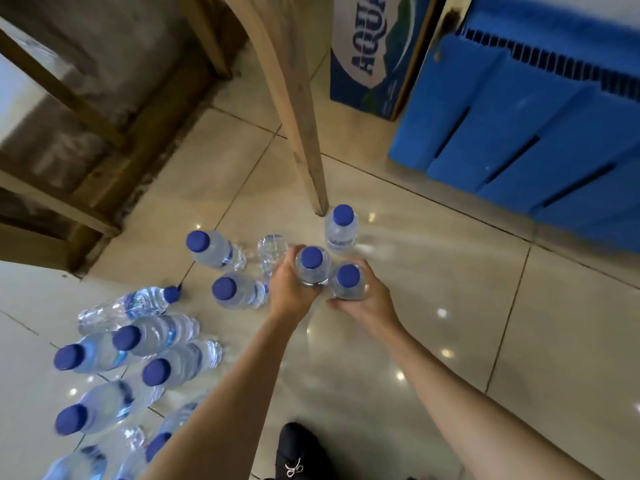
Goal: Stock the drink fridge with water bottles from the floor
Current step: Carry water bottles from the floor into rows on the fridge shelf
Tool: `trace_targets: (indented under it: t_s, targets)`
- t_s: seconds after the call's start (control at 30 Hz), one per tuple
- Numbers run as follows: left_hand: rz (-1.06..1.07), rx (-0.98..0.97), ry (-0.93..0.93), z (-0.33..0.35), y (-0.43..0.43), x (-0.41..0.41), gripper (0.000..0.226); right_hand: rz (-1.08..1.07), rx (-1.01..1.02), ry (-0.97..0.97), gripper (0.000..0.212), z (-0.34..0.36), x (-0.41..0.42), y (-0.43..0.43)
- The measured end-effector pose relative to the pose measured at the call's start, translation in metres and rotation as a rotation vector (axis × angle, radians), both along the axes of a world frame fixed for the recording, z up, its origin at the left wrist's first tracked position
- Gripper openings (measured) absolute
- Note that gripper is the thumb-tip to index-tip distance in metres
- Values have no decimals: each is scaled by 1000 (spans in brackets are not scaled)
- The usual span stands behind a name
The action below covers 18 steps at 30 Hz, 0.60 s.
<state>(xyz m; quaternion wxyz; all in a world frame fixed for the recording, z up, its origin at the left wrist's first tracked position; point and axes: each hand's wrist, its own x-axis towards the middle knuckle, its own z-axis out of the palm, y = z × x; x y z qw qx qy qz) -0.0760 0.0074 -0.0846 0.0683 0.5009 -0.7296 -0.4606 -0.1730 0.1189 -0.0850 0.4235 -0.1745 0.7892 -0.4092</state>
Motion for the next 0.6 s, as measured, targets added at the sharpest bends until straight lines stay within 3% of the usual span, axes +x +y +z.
trace_targets:
  t_s: [0.3, 0.43, 0.6]
  targets:
    - [81, 131, 89, 65, 14, 17, 52, -124, -3, -172, 66, 63, -10, 27]
    - [38, 145, 108, 151, 14, 12, 52, -103, -31, -170, 57, 150, -22, 33]
    - [-42, 130, 131, 306, 8, -8, 54, -51, -91, -172, 51, 306, -48, 29]
